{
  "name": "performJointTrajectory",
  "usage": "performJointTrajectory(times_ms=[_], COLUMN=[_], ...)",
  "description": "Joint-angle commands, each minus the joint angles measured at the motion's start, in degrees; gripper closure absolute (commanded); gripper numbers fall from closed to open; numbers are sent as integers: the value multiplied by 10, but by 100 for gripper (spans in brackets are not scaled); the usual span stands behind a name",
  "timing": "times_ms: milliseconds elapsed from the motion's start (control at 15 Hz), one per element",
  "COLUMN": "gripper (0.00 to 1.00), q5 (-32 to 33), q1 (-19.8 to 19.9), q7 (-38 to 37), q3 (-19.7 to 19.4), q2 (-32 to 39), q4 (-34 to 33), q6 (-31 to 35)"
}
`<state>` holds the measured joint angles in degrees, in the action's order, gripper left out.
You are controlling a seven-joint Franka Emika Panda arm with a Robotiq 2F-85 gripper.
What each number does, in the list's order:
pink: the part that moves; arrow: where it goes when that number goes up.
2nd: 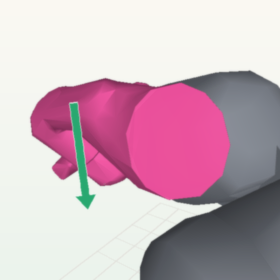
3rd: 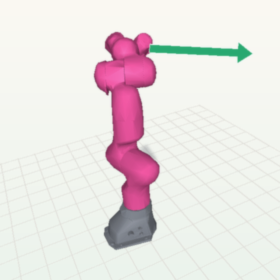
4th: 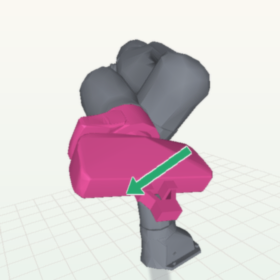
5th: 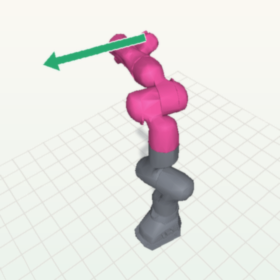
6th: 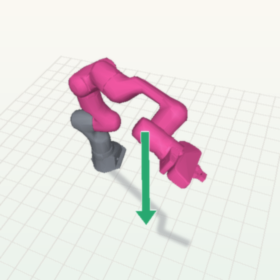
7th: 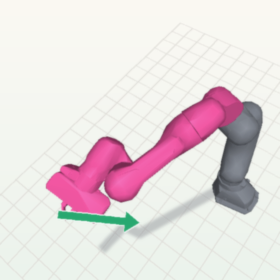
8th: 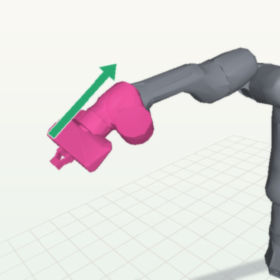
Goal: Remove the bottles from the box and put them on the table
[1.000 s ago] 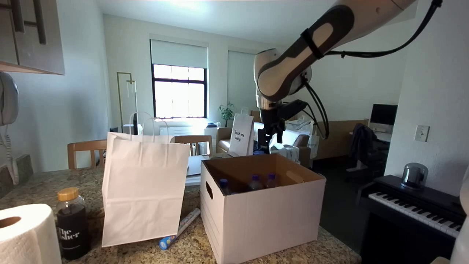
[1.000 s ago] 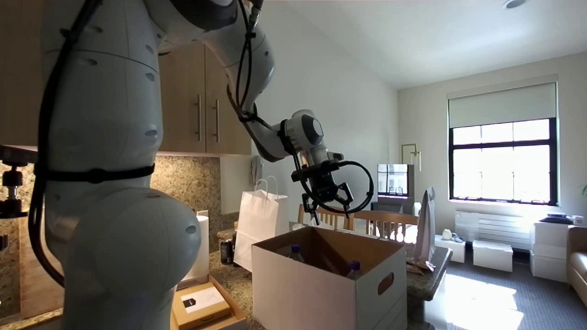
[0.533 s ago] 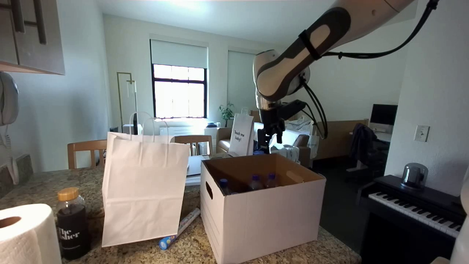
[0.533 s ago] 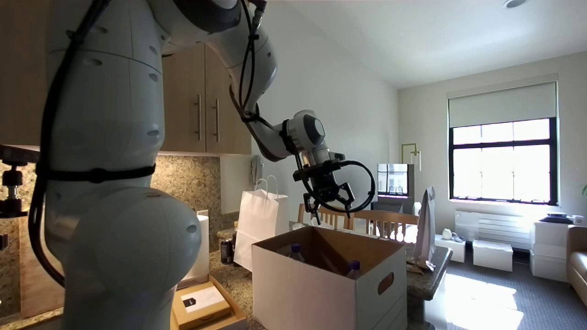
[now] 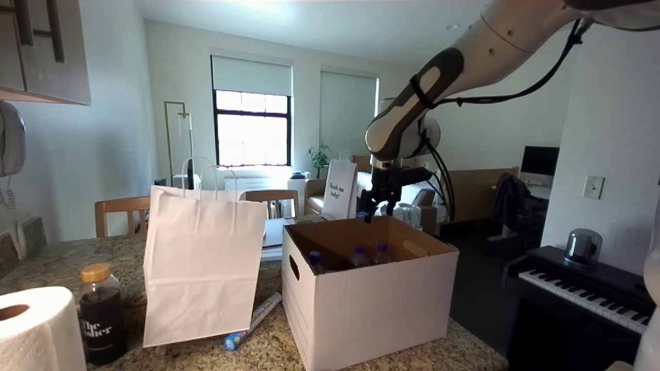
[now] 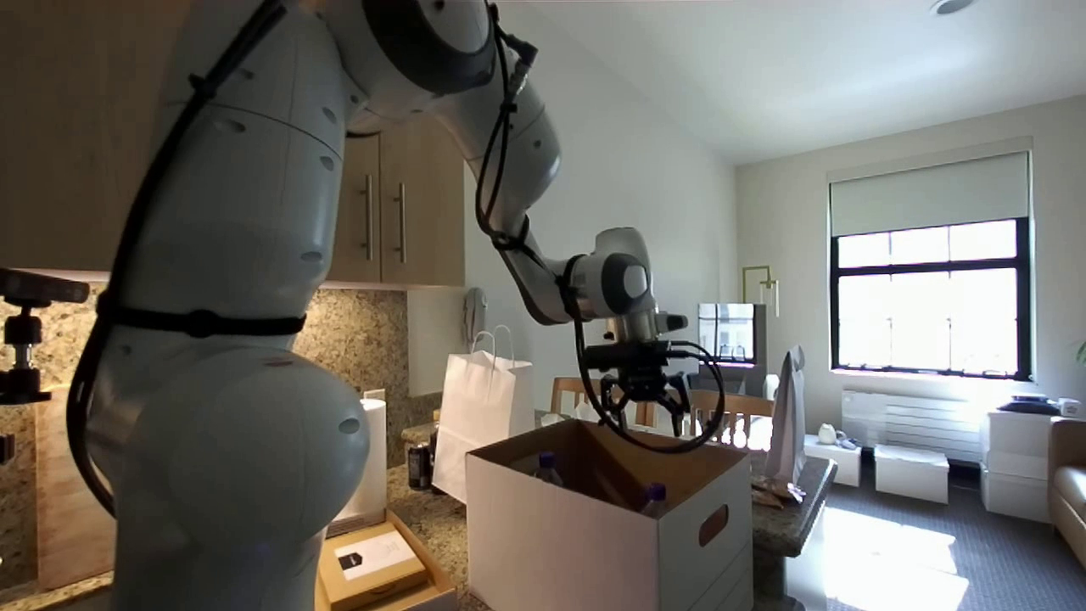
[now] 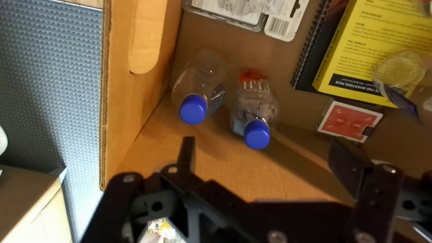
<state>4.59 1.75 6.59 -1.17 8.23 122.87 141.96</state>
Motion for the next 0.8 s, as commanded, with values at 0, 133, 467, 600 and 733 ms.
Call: performJointTrajectory(times_ms=[0, 133, 467, 600, 733], gripper=[0, 0, 0, 0, 0], q5=[-37, -51, -102, -101, -93], q1=[5, 7, 20, 23, 27], q7=[13, 33, 77, 60, 53], q3=[8, 23, 59, 49, 39], q2=[87, 123, 196, 221, 237], q4=[-88, -124, -171, -180, -179], q6=[-7, -12, -46, -54, -34])
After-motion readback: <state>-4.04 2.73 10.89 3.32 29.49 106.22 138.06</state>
